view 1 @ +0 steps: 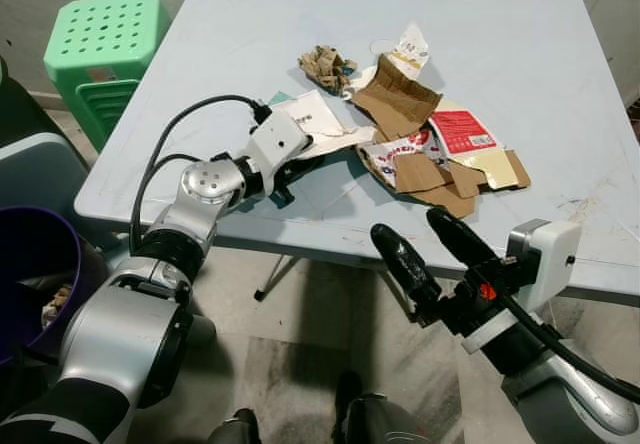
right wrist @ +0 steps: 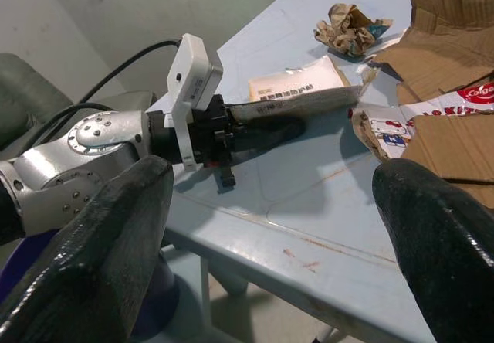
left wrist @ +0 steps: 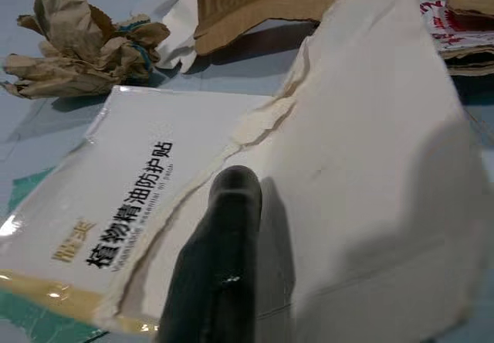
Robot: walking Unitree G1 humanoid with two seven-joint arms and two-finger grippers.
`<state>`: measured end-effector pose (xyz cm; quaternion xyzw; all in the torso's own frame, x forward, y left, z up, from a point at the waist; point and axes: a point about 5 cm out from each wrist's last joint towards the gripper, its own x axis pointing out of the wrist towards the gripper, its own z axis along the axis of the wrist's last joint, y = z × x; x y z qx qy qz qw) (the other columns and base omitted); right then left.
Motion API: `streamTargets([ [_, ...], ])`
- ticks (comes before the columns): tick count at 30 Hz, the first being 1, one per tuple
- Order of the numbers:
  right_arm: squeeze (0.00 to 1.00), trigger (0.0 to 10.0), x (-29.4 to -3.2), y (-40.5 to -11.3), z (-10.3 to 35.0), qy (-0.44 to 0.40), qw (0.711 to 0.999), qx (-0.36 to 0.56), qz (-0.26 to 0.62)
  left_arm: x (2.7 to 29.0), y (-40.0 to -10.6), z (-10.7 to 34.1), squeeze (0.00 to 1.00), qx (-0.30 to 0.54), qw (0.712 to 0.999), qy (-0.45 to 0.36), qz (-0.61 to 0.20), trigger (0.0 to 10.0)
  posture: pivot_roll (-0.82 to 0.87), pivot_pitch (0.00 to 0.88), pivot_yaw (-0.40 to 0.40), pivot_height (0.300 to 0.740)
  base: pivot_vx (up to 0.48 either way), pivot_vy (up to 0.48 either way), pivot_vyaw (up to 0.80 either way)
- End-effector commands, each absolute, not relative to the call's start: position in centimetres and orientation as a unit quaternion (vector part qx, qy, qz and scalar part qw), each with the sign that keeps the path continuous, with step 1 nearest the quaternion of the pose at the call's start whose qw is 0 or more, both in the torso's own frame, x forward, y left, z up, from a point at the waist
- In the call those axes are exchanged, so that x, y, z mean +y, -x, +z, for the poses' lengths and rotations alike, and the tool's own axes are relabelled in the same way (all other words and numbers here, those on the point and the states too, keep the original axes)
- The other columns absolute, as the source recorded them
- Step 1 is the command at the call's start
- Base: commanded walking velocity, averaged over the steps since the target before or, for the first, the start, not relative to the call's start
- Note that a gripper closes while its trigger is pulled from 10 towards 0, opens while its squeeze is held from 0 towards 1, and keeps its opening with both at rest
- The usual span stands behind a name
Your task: Picking trash to rubbish bin
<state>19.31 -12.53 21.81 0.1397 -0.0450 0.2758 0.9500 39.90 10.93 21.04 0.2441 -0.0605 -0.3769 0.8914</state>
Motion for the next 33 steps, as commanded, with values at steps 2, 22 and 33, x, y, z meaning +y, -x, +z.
streamTargets([
  [2,0.0,10.0,-12.8,-19.3,21.8,-0.142,0.951,-0.046,0.27,10.8,-39.9,20.9,0.0,-0.057,0.888,-0.246,-0.384,0.0,-0.17,0.333,-0.009,0.74,0.0,0.0,0.0],
  [22,0.0,10.0,-12.4,-21.4,21.4,-0.151,0.947,-0.061,0.275,14.3,-40.2,23.5,0.0,-0.121,0.932,-0.161,-0.301,0.0,-0.11,0.247,-0.006,0.74,0.0,0.0,0.0],
  [33,0.0,10.0,-12.9,-23.6,20.7,-0.143,0.946,-0.08,0.28,14.9,-38.8,22.4,0.0,-0.124,0.959,-0.053,-0.25,10.0,-0.05,0.159,-0.011,0.74,0.0,0.0,0.0],
])
